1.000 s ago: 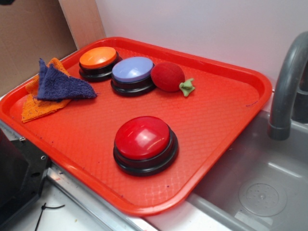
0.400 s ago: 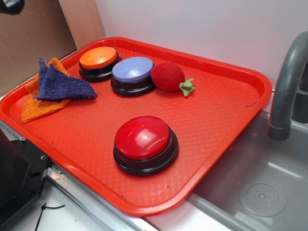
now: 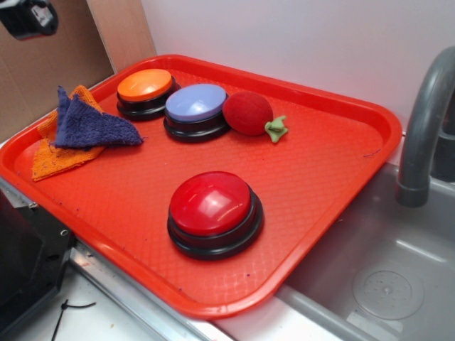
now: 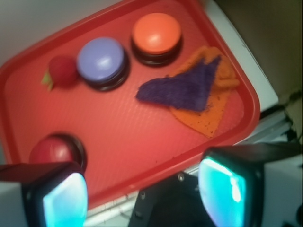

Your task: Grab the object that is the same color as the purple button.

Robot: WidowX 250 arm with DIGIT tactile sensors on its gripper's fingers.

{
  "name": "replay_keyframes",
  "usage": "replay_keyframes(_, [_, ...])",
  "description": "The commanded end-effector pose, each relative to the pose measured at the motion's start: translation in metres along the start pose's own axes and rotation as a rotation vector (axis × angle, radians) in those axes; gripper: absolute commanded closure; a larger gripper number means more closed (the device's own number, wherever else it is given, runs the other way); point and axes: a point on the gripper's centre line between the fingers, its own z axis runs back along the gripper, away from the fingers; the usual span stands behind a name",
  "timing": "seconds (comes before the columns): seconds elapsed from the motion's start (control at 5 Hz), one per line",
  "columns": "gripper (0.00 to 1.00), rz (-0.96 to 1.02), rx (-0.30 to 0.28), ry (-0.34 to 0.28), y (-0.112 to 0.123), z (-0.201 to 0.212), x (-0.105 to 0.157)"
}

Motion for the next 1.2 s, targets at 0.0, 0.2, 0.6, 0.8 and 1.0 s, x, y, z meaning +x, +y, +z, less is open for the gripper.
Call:
replay_keyframes(0.0, [0.0, 0.24, -0.03, -0.128, 0.02, -0.033, 0.018])
replay_keyframes(0.2, [0.0, 0.32, 0.01, -0.172, 0.031, -0.057, 0.026])
replay_keyframes(0.6, [0.0, 0.419, 0.056, -0.198, 0.063, -0.102, 0.041])
replay_keyframes(0.8, [0.0, 0.443, 0.087, -0.205, 0.075, -0.114, 0.045])
replay_keyframes(1.0, [0.0, 0.451, 0.129, -0.226, 0.082, -0.125, 0.051])
